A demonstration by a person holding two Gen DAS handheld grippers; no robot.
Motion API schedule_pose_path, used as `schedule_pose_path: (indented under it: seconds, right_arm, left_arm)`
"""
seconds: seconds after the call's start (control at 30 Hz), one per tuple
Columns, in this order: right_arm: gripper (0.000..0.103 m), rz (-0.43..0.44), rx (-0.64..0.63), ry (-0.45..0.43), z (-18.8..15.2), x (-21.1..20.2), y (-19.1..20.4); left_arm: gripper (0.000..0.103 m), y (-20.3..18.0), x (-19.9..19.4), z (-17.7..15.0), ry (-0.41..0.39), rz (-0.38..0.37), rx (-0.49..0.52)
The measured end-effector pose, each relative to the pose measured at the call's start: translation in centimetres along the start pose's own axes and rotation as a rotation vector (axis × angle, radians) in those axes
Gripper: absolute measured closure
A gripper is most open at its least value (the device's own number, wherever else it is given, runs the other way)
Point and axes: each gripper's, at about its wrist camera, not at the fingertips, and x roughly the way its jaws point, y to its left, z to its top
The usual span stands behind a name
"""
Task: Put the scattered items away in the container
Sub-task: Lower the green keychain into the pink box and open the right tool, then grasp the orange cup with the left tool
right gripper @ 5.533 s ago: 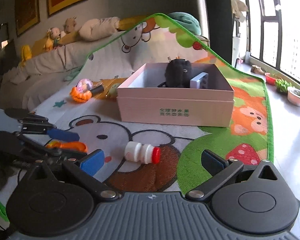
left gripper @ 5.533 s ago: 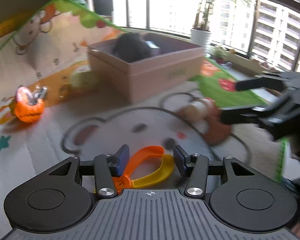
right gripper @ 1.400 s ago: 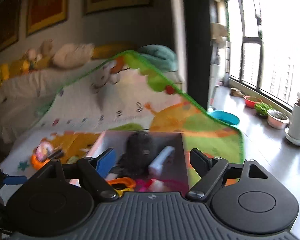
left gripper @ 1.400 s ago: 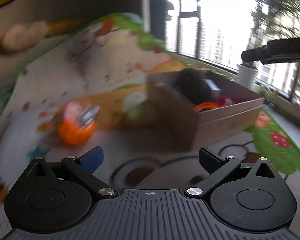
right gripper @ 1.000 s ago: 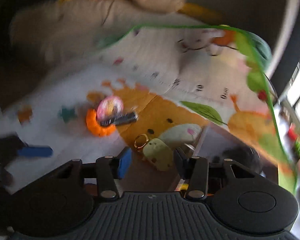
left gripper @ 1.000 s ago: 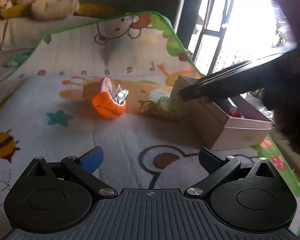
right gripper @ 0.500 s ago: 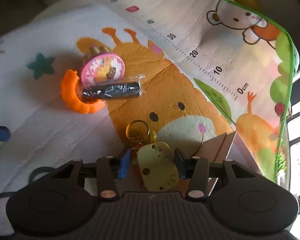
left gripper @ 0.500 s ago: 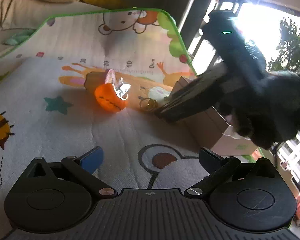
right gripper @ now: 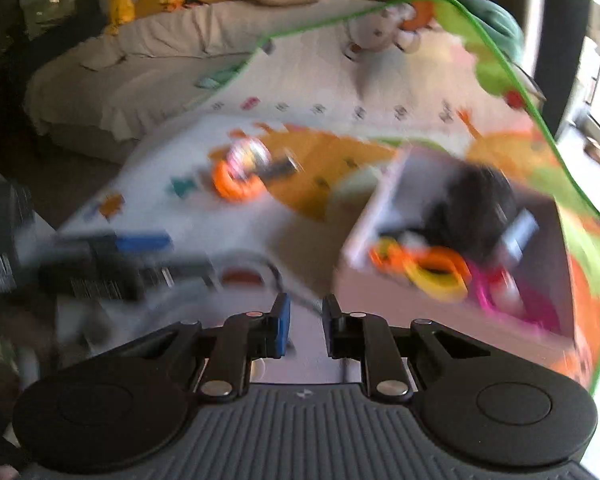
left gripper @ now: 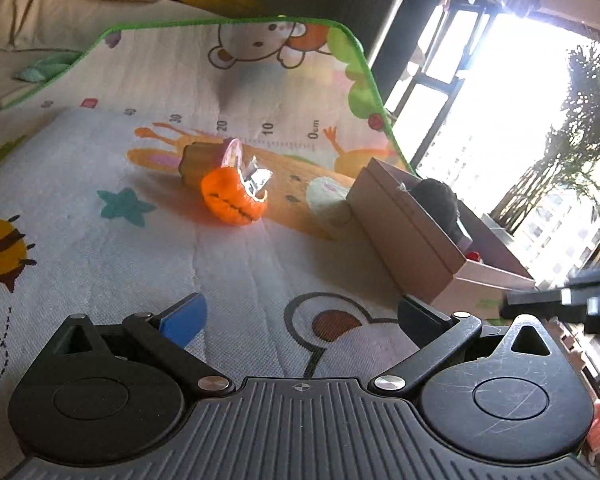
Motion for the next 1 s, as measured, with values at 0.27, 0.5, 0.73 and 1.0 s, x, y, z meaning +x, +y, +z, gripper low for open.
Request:
schedule_pose_path:
  seconds: [0.27,0.5,0.73,1.0]
  right_arm:
    - [0.034,-0.166,0.159,-0.179,-7.2,-0.6,-1.8]
    - [0.021,-0.138,0.271,-0.269,-9.6,-0.4,-2.7]
    - [0.015,-0.087,0.366,-0.272,-10.4,0.0,-4.1]
    - [0.011,-0.034,0.441,-0.245,-10.5,0.6,-5.5]
  left_arm:
    - [0.0,-1.9,0.1,0.4,-0.035,0.141,0.119]
    - [0.0,-2.8,2.8,4.0,-0.065,0.306,0.301]
    - [0.002,-2.4,7.9,5.1,-0.013,0.411,0.305]
    - [0.041,-2.5,8.0,4.8,0.019,0.427,0.329]
